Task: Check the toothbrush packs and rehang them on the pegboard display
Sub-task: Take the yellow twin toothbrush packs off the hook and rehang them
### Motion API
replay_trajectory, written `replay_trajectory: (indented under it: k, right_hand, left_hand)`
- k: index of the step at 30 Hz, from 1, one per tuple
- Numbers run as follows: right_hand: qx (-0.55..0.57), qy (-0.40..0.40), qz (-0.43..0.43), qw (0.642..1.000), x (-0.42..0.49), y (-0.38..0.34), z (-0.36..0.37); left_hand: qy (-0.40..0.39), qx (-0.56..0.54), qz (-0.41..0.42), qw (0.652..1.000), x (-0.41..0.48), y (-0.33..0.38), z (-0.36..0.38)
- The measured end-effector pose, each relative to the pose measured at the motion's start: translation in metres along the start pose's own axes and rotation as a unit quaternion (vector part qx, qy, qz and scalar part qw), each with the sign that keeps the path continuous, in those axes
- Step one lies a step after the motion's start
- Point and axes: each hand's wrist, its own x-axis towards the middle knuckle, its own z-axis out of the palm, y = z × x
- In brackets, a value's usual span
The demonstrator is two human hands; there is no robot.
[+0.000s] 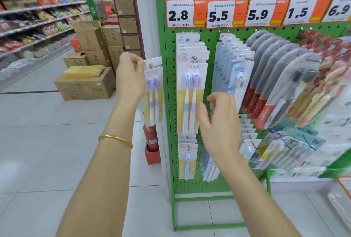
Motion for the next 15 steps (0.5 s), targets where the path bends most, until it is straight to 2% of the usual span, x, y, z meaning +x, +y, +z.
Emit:
replay_trajectory:
  k: [4,8,10,12,15]
  right_hand:
    - [-0.012,-0.046,0.005,0.999,-0.031,0.01,0.0]
    - [0.027,-0.148,0.034,0.988,-0.068,0.027,0.002]
    - [0.071,-0.231,0.076,0.967,-0.086,0.039,0.002]
    - [0.14,-0.311,0.127,0.932,-0.103,0.052,-0.001]
    - [0.218,-0.328,0.177,0.902,-0.128,0.071,-0.014]
  left_hand:
    - [0.029,-0.007,-0.035,0.999,-0.044,-0.014,-0.023]
    - [0.047,-0.047,-0.101,0.993,-0.102,-0.028,-0.04]
    - [0.029,-0.067,-0.148,0.986,-0.13,-0.035,-0.035]
    - [0.006,-0.087,-0.195,0.977,-0.157,-0.039,-0.023]
    - [-0.03,-0.119,-0.243,0.962,-0.191,-0.04,0.002]
